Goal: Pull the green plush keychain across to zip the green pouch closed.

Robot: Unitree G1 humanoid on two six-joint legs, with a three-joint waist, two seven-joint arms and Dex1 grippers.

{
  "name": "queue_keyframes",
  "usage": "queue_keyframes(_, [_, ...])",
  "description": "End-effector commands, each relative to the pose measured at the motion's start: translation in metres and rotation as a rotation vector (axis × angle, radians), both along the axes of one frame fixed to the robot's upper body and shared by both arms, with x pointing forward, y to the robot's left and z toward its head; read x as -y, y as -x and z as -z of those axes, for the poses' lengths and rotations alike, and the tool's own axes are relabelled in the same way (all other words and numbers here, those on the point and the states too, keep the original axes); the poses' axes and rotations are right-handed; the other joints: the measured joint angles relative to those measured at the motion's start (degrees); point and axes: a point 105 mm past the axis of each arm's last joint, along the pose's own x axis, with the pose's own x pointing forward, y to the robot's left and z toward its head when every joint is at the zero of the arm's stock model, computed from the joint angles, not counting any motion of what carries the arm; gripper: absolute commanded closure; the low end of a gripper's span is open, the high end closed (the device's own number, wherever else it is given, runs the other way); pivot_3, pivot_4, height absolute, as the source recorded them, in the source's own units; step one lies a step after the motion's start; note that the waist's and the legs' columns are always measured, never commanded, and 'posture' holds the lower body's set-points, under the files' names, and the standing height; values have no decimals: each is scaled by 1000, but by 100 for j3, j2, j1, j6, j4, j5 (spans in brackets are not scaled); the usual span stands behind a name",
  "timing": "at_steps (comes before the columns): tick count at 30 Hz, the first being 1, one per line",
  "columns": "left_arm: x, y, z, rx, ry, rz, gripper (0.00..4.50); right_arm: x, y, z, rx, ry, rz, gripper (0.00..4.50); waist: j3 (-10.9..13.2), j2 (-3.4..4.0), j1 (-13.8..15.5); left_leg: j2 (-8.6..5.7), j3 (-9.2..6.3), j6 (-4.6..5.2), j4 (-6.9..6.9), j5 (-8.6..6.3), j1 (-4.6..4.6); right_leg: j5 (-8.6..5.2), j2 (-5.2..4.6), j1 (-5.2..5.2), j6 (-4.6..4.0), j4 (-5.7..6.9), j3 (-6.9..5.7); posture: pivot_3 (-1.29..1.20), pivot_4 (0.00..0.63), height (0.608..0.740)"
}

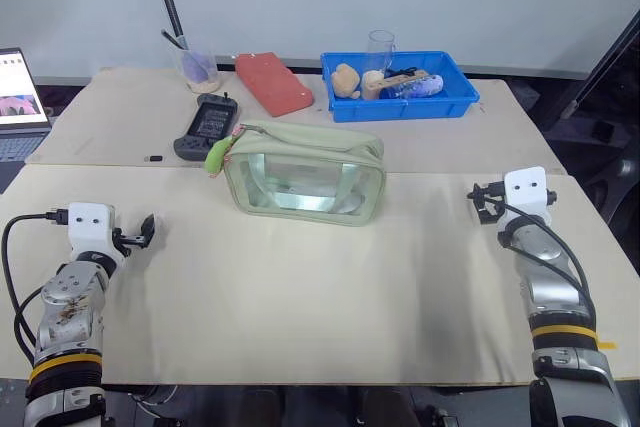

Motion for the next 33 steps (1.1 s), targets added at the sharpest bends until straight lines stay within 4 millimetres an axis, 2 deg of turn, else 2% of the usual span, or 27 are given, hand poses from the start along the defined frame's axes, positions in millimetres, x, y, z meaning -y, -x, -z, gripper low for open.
queue_keyframes(1, [-2,-1,-16,48,-12,8,0,5,1,-19,71,3,14,7,0,0,0,0,0,0,0,0,0,0,0,0,0,0,0,0,150,740])
queue_keyframes(6, [-3,1,-21,77,69,21,0,5,0,-19,70,4,11,7,0,0,-2,0,0,0,0,0,0,0,0,0,-1,0,0,0,150,740])
queue_keyframes(9, [0,2,-38,99,115,90,0,2,-2,-36,104,7,-36,7,0,0,-7,0,0,0,0,0,0,-1,0,0,-1,0,0,0,150,740])
queue_keyframes(11, [2,3,-69,146,136,152,0,-5,-5,-54,123,-21,-127,7,3,-1,-16,0,0,0,0,0,-1,-1,0,0,-1,0,0,0,150,740])
queue_keyframes(13, [12,6,-102,164,80,257,0,-21,-6,-77,132,-68,-270,7,17,-2,-37,1,0,0,1,0,-3,-1,2,-4,0,1,0,0,150,740])
queue_keyframes(15, [26,8,-130,165,27,365,0,-45,-1,-103,142,-95,-462,7,18,-1,-46,3,-1,0,1,0,-5,-3,3,-6,0,3,-1,0,150,740])
queue_keyframes(17, [52,10,-168,178,-47,518,0,-73,10,-137,143,-111,-659,7,18,1,-51,2,-1,0,-1,0,-1,-6,2,-3,2,2,-2,0,150,740])
queue_keyframes(19, [76,13,-195,189,-104,645,0,-93,21,-155,111,-106,-788,7,19,2,-38,2,-2,0,-5,0,-5,-10,3,-4,5,-2,-3,0,150,740])
queue_keyframes(22, [118,19,-220,175,-185,849,0,-120,40,-164,32,-57,-944,7,19,2,18,2,-2,-1,-10,-1,-2,-15,2,-2,-1,-10,-6,0,150,740])
queue_keyframes(24, [149,22,-227,145,-247,986,0,-133,49,-169,2,-50,-1002,7,19,1,35,0,-2,-1,-13,-1,-4,-19,3,-1,-6,-12,-8,0,150,740])
queue_keyframes(27, [180,25,-230,117,-331,1114,0,-148,61,-170,-33,-32,-1065,7,19,1,34,-2,-1,0,-11,0,-9,-22,2,-5,-5,-11,-6,0,150,740])
queue_keyframes(29, [206,20,-219,93,-503,1192,0,-160,71,-168,-68,-2,-1107,7,19,1,40,-2,-1,0,-9,0,-11,-22,3,-7,-3,-9,-6,0,150,740])
queue_keyframes(31, [219,13,-206,70,-668,1232,0,-168,79,-167,-84,12,-1136,7,19,1,41,-4,-1,0,-9,0,-12,-21,4,-8,-1,-8,-5,0,150,740])
queue_keyframes(33, [225,2,-198,79,-789,1228,0,-174,86,-167,-90,15,-1153,7,19,1,37,-4,-2,1,-8,0,-13,-19,5,-8,-2,-8,-5,0,150,740])
